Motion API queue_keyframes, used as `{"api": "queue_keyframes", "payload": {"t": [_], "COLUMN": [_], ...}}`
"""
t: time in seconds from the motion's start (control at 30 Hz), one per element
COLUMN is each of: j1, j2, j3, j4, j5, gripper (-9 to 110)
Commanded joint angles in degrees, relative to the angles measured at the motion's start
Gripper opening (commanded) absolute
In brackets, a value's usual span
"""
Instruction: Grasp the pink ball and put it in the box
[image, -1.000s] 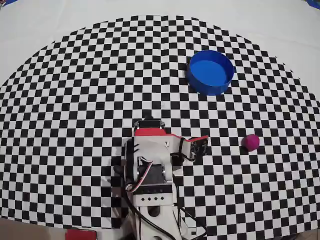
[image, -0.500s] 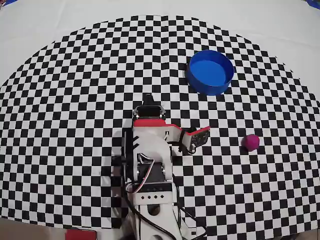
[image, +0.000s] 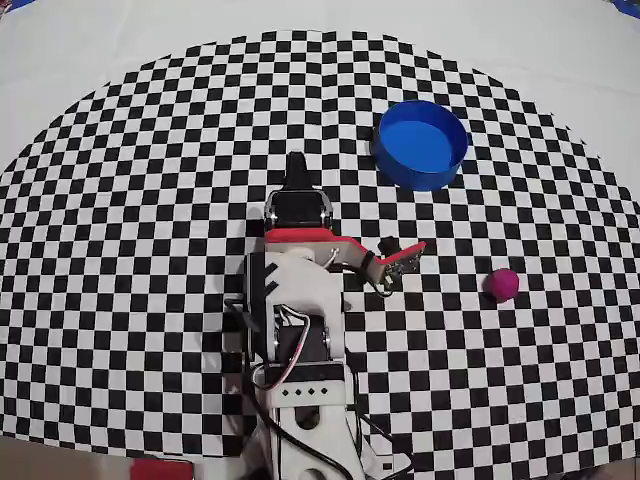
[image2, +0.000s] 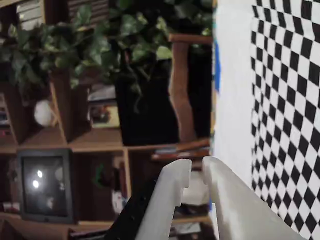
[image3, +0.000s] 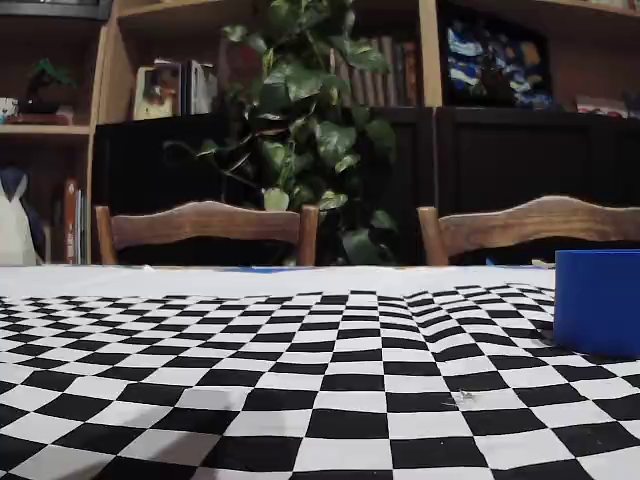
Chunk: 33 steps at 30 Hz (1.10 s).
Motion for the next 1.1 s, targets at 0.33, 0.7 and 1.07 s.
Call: {"api": "queue_keyframes", "payload": {"t": [0.33, 0.7, 1.07], "j1": [1.32, 1.41, 1.58], "j2": [-0.44, -1.23, -1.23], "j3": [0.35, 0.35, 0.35], "j4": [-1.41, -0.7, 1.93], "j5": [-20.48, -54.14, -84.55], "gripper": [1, 1, 0]}}
